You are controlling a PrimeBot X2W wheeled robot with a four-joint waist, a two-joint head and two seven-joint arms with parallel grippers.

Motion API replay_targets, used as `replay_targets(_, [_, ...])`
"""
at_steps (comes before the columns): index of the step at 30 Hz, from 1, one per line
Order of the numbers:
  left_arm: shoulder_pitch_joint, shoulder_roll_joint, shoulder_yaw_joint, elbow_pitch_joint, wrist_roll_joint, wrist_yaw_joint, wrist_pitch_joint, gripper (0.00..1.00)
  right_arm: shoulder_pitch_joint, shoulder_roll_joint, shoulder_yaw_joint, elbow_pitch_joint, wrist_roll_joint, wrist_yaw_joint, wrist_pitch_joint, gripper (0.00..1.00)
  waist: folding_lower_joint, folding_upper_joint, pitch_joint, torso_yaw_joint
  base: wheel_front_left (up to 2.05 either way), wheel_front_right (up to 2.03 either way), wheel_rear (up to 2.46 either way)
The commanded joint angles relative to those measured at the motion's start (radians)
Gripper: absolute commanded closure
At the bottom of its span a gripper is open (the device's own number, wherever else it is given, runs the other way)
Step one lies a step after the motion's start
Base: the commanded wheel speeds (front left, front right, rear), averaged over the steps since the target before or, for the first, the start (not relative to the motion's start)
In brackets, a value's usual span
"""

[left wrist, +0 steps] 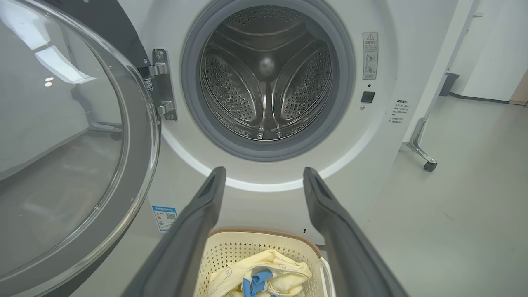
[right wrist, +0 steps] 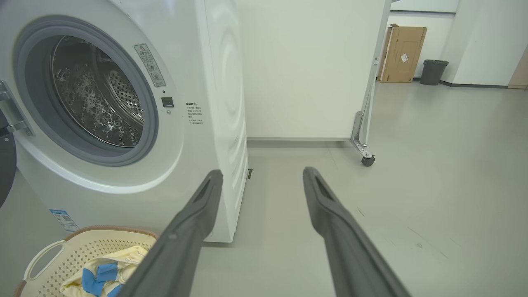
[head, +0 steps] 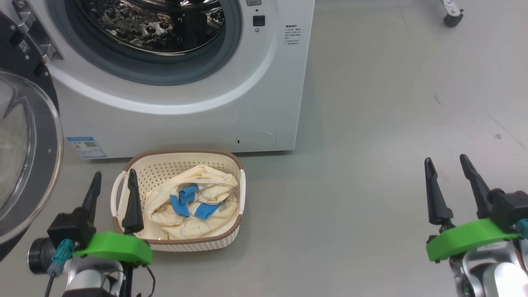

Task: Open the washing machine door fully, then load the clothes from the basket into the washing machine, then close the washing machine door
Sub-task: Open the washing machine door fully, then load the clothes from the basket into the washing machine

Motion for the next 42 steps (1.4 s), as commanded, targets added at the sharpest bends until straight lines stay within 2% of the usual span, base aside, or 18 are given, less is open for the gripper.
replay_targets(1, [-0.046, 0.028, 0.036, -0.031, 0.006, 0.001, -0.014, 0.00, -0.026, -0.012, 0.019, -0.037, -0.007, -0.003, 0.001, 0.00, 0.0000, 0.0000, -0.001, -0.001, 0.00, 0.00, 0.00])
replay_targets(28, [-0.042, 0.038, 0.011, -0.019, 0.007, 0.017, -0.019, 0.00, -0.017, -0.012, 0.012, -0.027, 0.007, -0.003, -0.003, 0.00, 0.0000, 0.0000, -0.019, -0.010, 0.03, -0.03, 0.00])
replay_targets(42, [-0.041, 0.038, -0.006, -0.028, 0.000, 0.020, -0.020, 0.00, -0.014, -0.012, 0.009, -0.028, 0.004, -0.003, -0.003, 0.00, 0.0000, 0.0000, -0.021, -0.012, 1.39, -1.37, -0.02])
